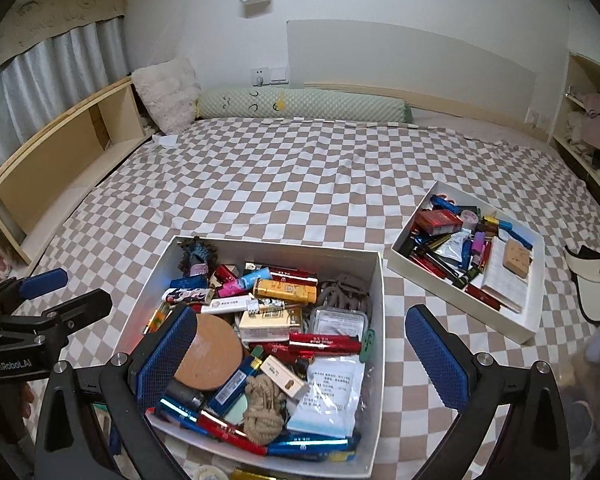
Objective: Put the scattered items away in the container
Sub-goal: 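Raise both open tools away from the white box, then lower both tools toward the remaining scattered items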
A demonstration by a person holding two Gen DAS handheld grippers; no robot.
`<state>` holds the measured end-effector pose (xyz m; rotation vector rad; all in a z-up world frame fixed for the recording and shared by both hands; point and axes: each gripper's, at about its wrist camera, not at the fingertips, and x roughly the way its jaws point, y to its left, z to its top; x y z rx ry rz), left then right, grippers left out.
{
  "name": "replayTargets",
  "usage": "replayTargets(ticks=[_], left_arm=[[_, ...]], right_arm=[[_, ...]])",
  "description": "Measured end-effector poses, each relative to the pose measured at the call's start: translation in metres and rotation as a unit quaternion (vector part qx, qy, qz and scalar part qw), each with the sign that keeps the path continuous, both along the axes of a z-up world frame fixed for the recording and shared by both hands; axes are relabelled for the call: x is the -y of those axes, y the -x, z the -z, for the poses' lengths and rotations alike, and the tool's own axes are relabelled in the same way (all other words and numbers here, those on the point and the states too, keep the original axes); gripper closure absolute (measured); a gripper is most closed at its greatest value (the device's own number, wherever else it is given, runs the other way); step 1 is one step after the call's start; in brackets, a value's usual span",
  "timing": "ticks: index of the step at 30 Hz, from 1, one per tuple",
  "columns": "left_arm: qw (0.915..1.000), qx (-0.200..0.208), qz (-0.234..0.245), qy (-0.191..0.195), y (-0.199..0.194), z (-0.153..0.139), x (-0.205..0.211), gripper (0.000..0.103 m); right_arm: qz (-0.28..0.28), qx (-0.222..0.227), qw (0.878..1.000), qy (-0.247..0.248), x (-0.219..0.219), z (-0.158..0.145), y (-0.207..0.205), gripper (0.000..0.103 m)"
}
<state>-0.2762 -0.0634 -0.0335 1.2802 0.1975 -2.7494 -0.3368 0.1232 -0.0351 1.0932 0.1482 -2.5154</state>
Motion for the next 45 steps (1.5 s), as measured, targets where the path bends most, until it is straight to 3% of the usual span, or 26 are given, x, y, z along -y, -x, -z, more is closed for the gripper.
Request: replayTargets(ticks=[26,45], left_arm=[[0.9969,-0.064,0.029,0.034,-0.093,-0.048,-0.034,0.002],[0.9954,-0.076,0.03,0.049,-0.128,-0.054,-0.038,0.002]], right_arm=[[0.003,-0.059,0.997,0.04,-0.032,-0.043,-0.094,0.0],[-0.016,-0.085,0.996,0.004,-0.028,-0.046,-0.138,0.0]])
